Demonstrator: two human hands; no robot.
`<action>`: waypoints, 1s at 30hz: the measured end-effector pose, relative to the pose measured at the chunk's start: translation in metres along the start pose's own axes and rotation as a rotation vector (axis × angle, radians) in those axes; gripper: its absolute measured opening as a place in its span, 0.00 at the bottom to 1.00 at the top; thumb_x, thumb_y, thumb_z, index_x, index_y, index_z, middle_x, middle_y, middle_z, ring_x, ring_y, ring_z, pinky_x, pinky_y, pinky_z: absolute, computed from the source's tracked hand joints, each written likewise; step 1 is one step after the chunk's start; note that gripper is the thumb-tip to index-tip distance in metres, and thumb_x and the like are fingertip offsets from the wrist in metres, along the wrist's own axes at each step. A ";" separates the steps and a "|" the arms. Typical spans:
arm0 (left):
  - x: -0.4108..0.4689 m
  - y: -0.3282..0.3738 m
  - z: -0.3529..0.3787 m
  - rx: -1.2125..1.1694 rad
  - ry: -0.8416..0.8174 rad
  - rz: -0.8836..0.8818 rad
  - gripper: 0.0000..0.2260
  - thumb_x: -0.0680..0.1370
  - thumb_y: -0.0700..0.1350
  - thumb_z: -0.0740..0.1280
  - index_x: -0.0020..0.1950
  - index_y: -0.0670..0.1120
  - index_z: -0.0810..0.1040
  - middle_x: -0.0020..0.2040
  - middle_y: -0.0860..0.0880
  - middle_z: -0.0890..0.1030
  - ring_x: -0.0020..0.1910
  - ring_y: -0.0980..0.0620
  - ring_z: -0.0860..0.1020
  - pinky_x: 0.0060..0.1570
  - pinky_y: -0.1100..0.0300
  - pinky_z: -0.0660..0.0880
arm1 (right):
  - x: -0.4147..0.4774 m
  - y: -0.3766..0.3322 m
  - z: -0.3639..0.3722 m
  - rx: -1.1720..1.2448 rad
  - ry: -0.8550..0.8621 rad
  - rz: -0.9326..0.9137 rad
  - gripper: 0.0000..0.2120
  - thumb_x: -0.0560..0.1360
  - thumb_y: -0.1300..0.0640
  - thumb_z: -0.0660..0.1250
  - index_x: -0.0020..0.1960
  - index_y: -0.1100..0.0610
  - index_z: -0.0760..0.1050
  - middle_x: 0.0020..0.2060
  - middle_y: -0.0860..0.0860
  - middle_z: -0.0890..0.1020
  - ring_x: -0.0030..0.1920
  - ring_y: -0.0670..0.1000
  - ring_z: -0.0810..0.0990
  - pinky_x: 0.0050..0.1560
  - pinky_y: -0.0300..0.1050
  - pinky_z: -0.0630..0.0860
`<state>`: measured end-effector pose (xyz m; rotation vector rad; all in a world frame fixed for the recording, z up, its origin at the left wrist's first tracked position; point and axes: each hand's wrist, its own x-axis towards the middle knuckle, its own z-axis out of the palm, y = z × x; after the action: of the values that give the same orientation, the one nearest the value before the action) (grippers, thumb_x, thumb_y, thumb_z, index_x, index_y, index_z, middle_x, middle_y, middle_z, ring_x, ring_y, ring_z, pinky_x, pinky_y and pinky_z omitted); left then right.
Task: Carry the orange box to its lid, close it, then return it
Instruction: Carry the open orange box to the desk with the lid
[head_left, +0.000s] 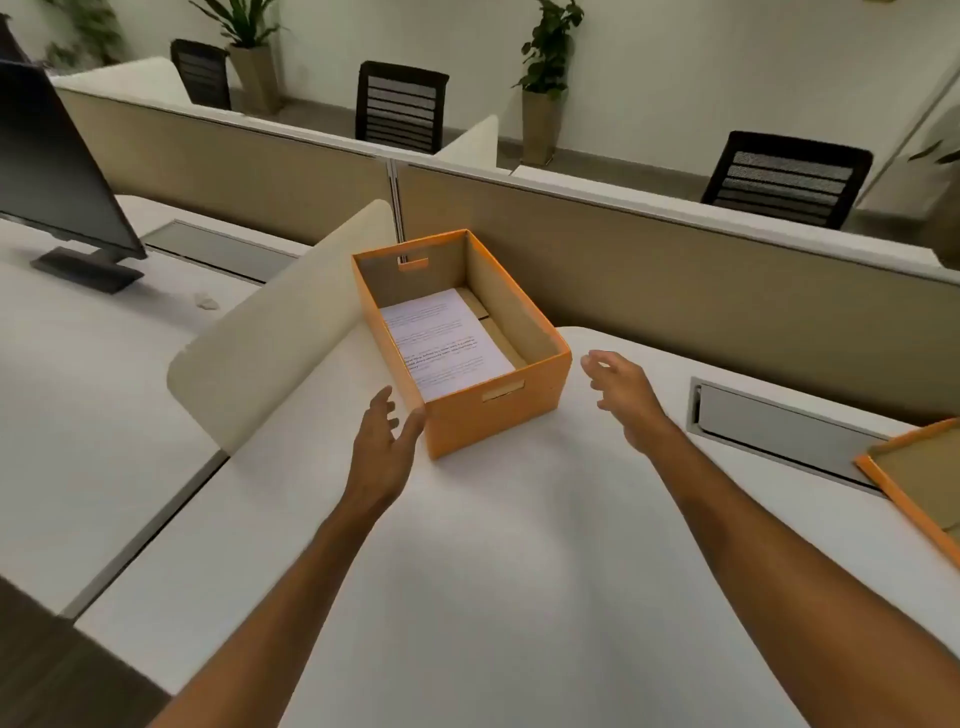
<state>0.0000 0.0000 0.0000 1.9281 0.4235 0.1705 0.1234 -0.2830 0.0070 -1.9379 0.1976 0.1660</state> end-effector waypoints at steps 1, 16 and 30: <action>0.011 -0.002 0.002 -0.012 0.001 -0.022 0.30 0.80 0.57 0.63 0.79 0.49 0.60 0.75 0.44 0.69 0.71 0.46 0.71 0.62 0.55 0.69 | 0.011 -0.003 0.002 0.017 0.008 0.017 0.22 0.81 0.45 0.63 0.71 0.54 0.72 0.69 0.53 0.75 0.65 0.55 0.74 0.61 0.53 0.74; 0.109 -0.035 0.024 -0.307 -0.204 -0.317 0.32 0.79 0.62 0.61 0.80 0.60 0.53 0.79 0.51 0.64 0.76 0.45 0.64 0.67 0.43 0.69 | 0.125 0.011 0.029 0.064 -0.198 0.232 0.21 0.81 0.41 0.60 0.66 0.53 0.77 0.57 0.55 0.80 0.62 0.59 0.77 0.61 0.62 0.74; 0.094 -0.026 0.004 -0.391 -0.245 -0.363 0.29 0.79 0.56 0.66 0.79 0.62 0.60 0.71 0.49 0.76 0.68 0.39 0.74 0.60 0.35 0.76 | 0.105 0.015 0.014 0.155 -0.326 0.243 0.25 0.73 0.33 0.66 0.62 0.47 0.80 0.54 0.54 0.83 0.57 0.58 0.81 0.45 0.59 0.82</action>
<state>0.0826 0.0399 -0.0329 1.4396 0.5243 -0.2059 0.2228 -0.2814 -0.0336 -1.7009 0.2214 0.6053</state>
